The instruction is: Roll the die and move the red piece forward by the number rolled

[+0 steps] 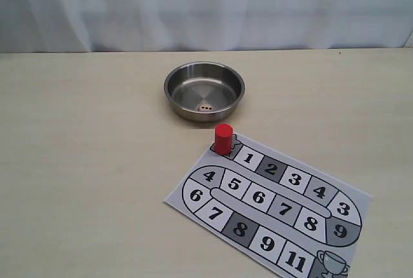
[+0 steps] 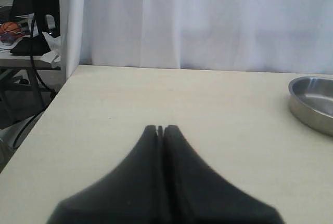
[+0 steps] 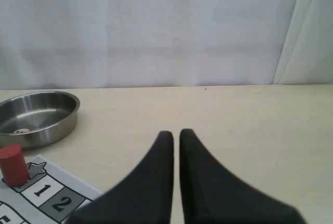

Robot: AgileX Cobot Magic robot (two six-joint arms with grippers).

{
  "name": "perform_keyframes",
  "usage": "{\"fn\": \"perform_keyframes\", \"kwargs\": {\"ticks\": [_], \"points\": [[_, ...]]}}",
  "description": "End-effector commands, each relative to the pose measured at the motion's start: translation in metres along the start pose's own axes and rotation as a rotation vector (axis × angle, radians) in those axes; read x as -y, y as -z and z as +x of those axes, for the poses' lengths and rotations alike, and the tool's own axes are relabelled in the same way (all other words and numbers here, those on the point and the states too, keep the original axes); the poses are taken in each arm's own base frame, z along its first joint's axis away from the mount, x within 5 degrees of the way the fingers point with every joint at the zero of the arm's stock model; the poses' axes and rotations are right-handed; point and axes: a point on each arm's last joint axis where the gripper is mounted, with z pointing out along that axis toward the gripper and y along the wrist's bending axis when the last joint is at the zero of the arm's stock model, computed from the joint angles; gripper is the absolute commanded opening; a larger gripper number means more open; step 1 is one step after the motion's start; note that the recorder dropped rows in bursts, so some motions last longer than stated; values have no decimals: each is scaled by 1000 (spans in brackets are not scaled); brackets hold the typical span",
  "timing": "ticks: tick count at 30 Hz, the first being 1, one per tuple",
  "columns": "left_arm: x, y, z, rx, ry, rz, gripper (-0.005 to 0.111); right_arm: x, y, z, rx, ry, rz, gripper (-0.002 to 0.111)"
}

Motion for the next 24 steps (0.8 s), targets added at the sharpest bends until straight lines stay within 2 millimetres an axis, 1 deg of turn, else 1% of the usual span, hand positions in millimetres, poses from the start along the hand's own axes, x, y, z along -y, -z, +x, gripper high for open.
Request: {"fn": "perform_keyframes", "kwargs": {"ticks": [1,6,9,19,21,24], "points": [[0,0,0,5,6,1,0,0,0,0,8,-4,5,4],[0,0,0,9,6,1,0,0,0,-1,20,-4,5,4],[0,0,0,9,6,1,0,0,0,-5,67,-4,6,4],[0,0,0,9,6,1,0,1,4,-27,309,-5,9,4],[0,0,0,9,6,1,0,1,4,-27,307,-5,9,4],[0,0,0,9,6,1,0,1,8,-38,290,-42,3,4]]}}
